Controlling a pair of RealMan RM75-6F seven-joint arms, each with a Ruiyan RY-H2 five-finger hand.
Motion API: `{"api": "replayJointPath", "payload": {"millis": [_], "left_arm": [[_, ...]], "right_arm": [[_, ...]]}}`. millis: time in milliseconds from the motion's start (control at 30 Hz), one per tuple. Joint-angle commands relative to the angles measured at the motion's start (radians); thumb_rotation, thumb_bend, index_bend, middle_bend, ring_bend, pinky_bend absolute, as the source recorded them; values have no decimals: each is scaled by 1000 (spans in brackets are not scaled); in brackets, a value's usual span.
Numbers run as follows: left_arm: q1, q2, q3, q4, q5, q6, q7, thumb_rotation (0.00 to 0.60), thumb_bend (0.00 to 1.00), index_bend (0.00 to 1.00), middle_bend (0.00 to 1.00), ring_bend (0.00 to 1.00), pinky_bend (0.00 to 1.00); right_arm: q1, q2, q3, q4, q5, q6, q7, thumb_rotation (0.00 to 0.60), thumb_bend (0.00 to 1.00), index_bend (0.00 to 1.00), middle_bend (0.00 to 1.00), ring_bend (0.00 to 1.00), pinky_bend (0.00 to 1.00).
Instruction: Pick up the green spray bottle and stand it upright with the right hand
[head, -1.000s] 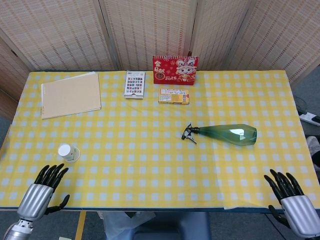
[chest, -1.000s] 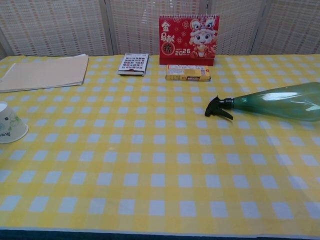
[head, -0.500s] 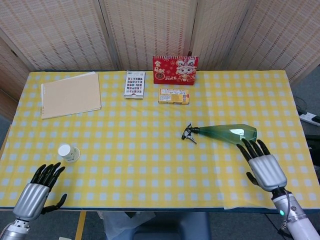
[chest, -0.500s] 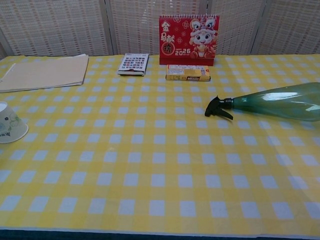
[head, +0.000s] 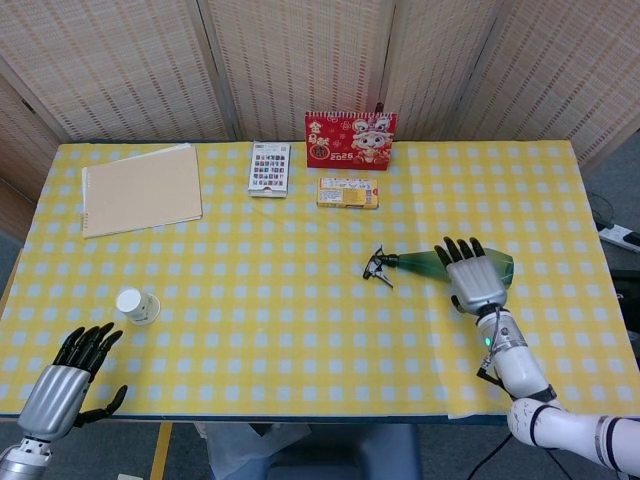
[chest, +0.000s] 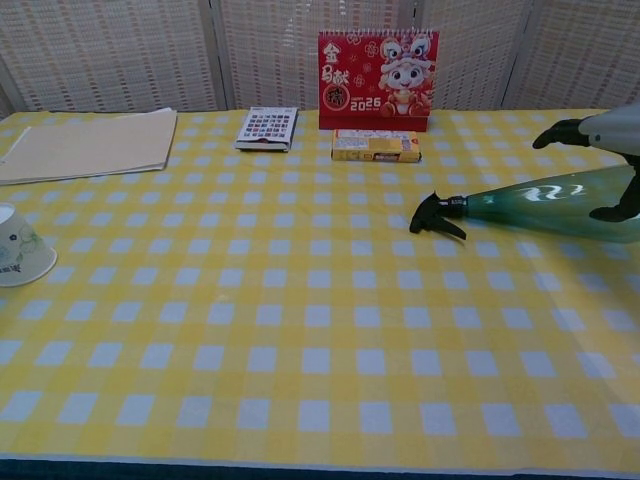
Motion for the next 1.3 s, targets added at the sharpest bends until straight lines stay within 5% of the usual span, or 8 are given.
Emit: {"api": "replayJointPath", "payload": {"millis": [33,700,900,1133,1300], "left_arm": [[1,8,-2,1,-5,5,-20,338,445,0,60,73,31],[4,25,-11,7,-41,-5,-67,332,446,0,60,73,32],[2,28,-14,15,-52,-13,-83,335,446,0,60,73,32],[4,29,-16,16,-53,-9,-86,335,446,0,60,73,31],[6,30,-15,16,-51,-6,-89,336,445,0,60,73,32]], "right_arm": [[58,-83,-3,104,75,-19,-27,600,370,0,48,6,0],[185,-254,-45,399,234,-105,9,600,369,32,46,49,0],[196,-286,-52,471,191,-108,47,600,369,192,145,127,5],[190,-327,-58,529,146,-79,82,600,370,423,390,412,343],[183,-310,-42,495,98,-45,120,600,370,532,471,486,458]]}}
